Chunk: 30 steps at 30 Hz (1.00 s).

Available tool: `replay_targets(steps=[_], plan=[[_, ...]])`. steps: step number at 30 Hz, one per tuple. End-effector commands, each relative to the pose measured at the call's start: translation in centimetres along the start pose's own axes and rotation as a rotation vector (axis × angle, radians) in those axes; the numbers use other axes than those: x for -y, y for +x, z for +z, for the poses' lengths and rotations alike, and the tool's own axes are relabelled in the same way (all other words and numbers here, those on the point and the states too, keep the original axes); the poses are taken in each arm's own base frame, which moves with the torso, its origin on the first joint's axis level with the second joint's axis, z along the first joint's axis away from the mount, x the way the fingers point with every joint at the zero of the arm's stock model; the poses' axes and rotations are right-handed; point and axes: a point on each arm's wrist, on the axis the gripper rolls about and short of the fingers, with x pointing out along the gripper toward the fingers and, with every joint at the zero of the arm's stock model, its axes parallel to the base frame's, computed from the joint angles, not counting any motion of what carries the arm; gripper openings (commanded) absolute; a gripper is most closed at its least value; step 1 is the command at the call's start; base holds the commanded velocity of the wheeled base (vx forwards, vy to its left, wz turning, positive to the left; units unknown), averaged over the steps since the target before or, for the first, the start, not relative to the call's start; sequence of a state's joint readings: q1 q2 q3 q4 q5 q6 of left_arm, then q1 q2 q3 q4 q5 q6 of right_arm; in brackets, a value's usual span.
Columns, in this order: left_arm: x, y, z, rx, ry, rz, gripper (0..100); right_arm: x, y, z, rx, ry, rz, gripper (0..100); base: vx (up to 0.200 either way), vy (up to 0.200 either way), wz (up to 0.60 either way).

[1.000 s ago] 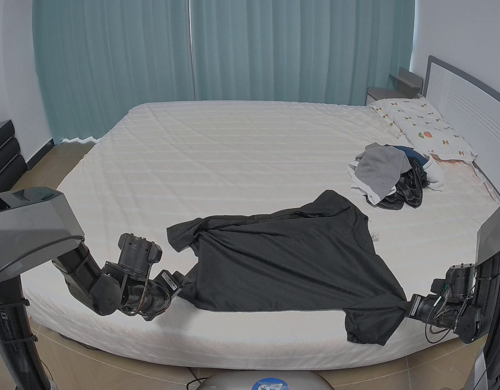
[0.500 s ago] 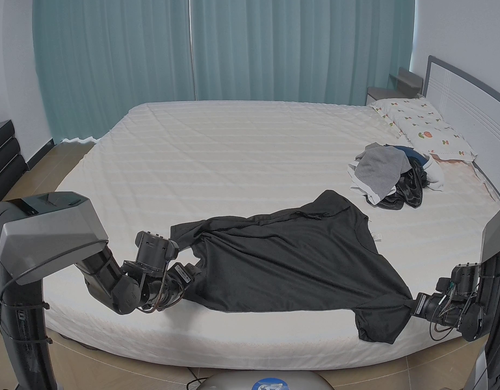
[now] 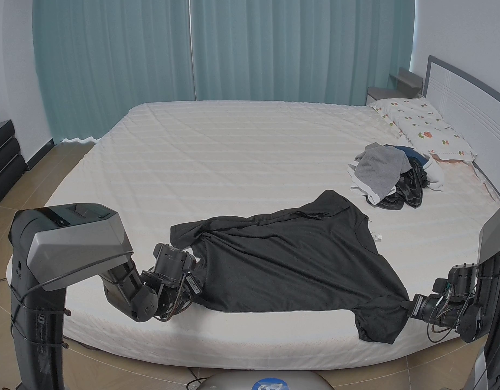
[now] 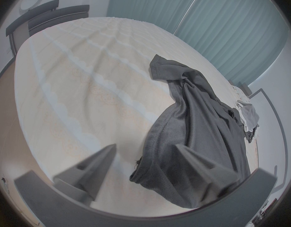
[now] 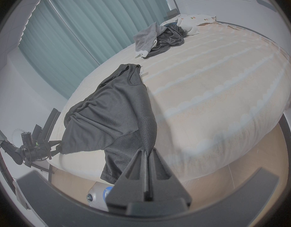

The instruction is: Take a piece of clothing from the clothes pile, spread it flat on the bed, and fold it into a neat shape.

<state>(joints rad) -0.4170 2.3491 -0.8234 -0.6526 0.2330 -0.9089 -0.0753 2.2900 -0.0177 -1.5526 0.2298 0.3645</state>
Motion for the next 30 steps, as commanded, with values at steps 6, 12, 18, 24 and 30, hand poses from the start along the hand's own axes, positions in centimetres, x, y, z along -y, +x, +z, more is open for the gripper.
replay_targets(steps=[6, 12, 18, 24, 30], plan=[[-0.6, -0.1, -0.5, -0.012, -0.002, 0.018, 0, 0.1, -0.3, -0.2, -0.006, 0.006, -0.007, 0, 0.000, 0.000, 0.00], [-0.9, -1.8, -0.1, -0.013, -0.005, 0.013, 0, 0.2, -0.4, -0.1, -0.002, 0.010, -0.010, 0, 0.000, 0.000, 0.00], [-2.4, -4.8, -0.1, -0.024, 0.027, 0.036, 0, 0.3, -0.4, -0.1, -0.003, 0.010, -0.007, 0, 0.000, 0.000, 0.00], [-3.5, -6.4, 0.0, -0.041, 0.110, 0.064, 0, 0.0, -0.8, 0.2, 0.007, 0.007, 0.009, 0, 0.000, 0.000, 0.00], [-4.5, -6.8, -0.5, -0.111, 0.179, 0.149, 0, 0.0, -1.0, -0.5, -0.084, -0.001, 0.033, 0, 0.000, 0.000, 0.00]])
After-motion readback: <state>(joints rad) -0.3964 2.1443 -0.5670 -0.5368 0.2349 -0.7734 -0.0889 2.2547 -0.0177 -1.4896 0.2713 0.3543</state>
